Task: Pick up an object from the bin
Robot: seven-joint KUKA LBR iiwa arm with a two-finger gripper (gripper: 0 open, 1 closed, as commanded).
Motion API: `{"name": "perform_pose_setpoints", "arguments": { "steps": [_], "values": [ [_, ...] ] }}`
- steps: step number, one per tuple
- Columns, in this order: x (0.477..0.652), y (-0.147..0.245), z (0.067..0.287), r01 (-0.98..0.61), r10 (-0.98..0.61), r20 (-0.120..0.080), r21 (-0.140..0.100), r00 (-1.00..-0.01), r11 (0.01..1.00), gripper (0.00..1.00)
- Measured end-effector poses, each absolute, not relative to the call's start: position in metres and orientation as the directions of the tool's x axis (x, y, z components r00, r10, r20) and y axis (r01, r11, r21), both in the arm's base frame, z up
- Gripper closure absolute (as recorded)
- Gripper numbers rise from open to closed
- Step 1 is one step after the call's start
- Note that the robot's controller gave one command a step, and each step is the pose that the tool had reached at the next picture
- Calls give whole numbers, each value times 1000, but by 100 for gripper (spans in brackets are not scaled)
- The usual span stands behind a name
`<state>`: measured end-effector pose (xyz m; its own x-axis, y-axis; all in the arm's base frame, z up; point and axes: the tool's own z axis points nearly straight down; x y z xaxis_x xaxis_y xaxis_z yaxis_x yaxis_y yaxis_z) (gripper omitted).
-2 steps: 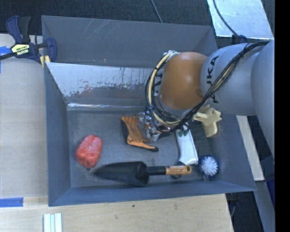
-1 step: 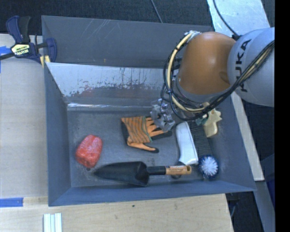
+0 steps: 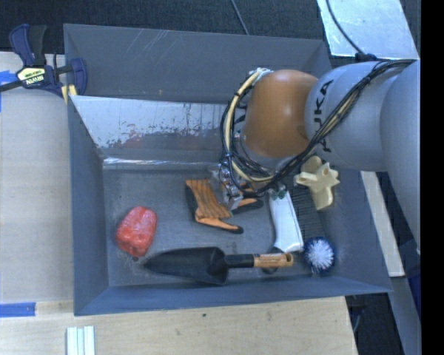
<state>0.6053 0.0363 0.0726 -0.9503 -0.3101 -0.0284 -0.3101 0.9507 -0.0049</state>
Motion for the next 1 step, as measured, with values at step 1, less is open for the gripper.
{"name": "perform_pose_setpoints", "arguments": {
  "steps": [1],
  "values": [
    [598,35,74,-260,-260,-55,-11,-964,966,100]
  ]
}}
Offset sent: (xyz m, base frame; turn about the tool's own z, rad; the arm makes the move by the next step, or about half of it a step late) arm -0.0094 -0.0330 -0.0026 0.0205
